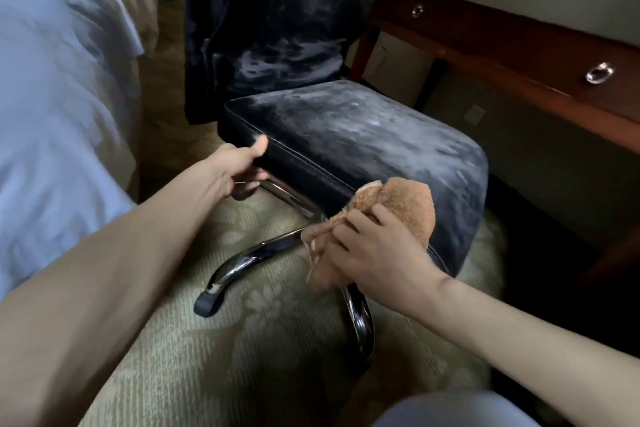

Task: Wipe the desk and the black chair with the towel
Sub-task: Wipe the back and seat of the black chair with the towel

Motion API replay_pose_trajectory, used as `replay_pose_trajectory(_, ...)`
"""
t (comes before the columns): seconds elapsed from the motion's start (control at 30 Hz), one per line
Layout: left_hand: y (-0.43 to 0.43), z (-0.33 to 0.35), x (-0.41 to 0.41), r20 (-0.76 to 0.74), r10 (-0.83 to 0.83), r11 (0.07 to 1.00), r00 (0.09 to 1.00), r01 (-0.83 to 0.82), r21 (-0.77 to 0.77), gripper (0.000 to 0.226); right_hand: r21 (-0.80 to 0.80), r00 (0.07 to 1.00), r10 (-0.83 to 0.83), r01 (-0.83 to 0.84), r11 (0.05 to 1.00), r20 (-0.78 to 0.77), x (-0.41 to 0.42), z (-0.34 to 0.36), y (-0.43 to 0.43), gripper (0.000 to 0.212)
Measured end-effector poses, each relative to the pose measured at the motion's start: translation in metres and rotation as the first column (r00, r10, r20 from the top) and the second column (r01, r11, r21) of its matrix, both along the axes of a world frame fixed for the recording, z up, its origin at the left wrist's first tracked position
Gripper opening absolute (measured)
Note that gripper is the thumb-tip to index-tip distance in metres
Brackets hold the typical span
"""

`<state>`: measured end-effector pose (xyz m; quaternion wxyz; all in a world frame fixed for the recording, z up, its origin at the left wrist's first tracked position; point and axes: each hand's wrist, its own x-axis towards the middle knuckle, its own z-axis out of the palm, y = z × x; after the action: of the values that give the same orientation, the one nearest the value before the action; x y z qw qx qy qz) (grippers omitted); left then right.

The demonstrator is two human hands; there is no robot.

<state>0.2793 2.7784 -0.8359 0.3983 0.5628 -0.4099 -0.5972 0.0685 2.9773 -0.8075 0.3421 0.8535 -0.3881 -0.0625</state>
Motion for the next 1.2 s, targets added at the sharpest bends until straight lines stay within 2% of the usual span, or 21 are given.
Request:
replay_pose_trajectory(0.13, 0.008, 0.0, -0.013, 0.043, 0.047, 0.997, 0.998, -0.044, -0.057, 0.066, 0.02, 0.996, -0.083, 0.084, 0.996, -0.034, -0.005, -0.002, 0.02, 0.024)
replay_pose_trajectory(0.2, 0.017, 0.003, -0.02, 0.062, 0.033, 0.999, 0.997, -0.032, -0.018, 0.07, -0.016, 0.998, -0.06, 0.06, 0.998, 0.01, -0.002, -0.001, 0.018, 0.017)
replay_pose_trajectory(0.3, 0.041, 0.01, -0.035, 0.109, -0.199, 0.978, 0.974, 0.19, 0.088, 0.084, -0.109, 0.987, 0.03, -0.013, 0.994, 0.158, -0.001, -0.002, 0.008, 0.012)
replay_pose_trajectory(0.43, 0.065, 0.006, -0.044, 0.051, -0.339, 0.941, 0.939, 0.338, 0.03, 0.074, -0.119, 0.974, 0.042, -0.016, 0.993, 0.223, -0.001, -0.009, -0.001, 0.022)
replay_pose_trajectory(0.53, 0.068, 0.002, -0.045, 0.064, -0.277, 0.956, 0.959, 0.282, -0.076, 0.063, -0.151, 0.973, 0.044, -0.01, 0.989, 0.228, -0.015, -0.014, 0.012, 0.016)
replay_pose_trajectory(0.63, 0.068, 0.001, -0.054, 0.073, -0.179, 0.969, 0.981, 0.189, -0.162, 0.05, -0.162, 0.988, 0.021, 0.004, 0.987, 0.153, -0.036, -0.022, 0.032, 0.013)
replay_pose_trajectory(0.77, 0.065, 0.001, -0.057, 0.064, -0.132, 0.974, 0.989, 0.141, -0.176, 0.043, -0.191, 0.978, 0.037, 0.003, 0.982, 0.204, -0.058, -0.033, 0.053, 0.036)
replay_pose_trajectory(0.83, 0.061, 0.002, -0.054, 0.065, -0.128, 0.976, 0.99, 0.138, -0.169, 0.044, -0.177, 0.976, 0.069, -0.032, 0.984, 0.204, -0.07, -0.033, 0.063, 0.041)
replay_pose_trajectory(0.97, 0.055, 0.003, -0.048, 0.081, -0.147, 0.976, 0.986, 0.158, -0.149, 0.05, -0.095, 0.988, 0.112, -0.102, 0.99, 0.107, -0.107, -0.029, 0.084, 0.023)
replay_pose_trajectory(1.03, 0.054, 0.003, -0.046, 0.088, -0.167, 0.975, 0.982, 0.177, -0.132, 0.053, -0.063, 0.99, 0.111, -0.105, 0.992, 0.091, -0.118, -0.027, 0.089, 0.021)
replay_pose_trajectory(1.13, 0.055, 0.002, -0.042, 0.083, -0.195, 0.972, 0.977, 0.204, -0.114, 0.06, -0.053, 0.987, 0.105, -0.099, 0.994, 0.125, -0.119, -0.021, 0.092, 0.026)
replay_pose_trajectory(1.2, 0.053, 0.001, -0.038, 0.023, -0.201, 0.975, 0.979, 0.202, -0.096, 0.069, -0.048, 0.978, 0.111, -0.104, 0.993, 0.177, -0.109, -0.015, 0.089, 0.029)
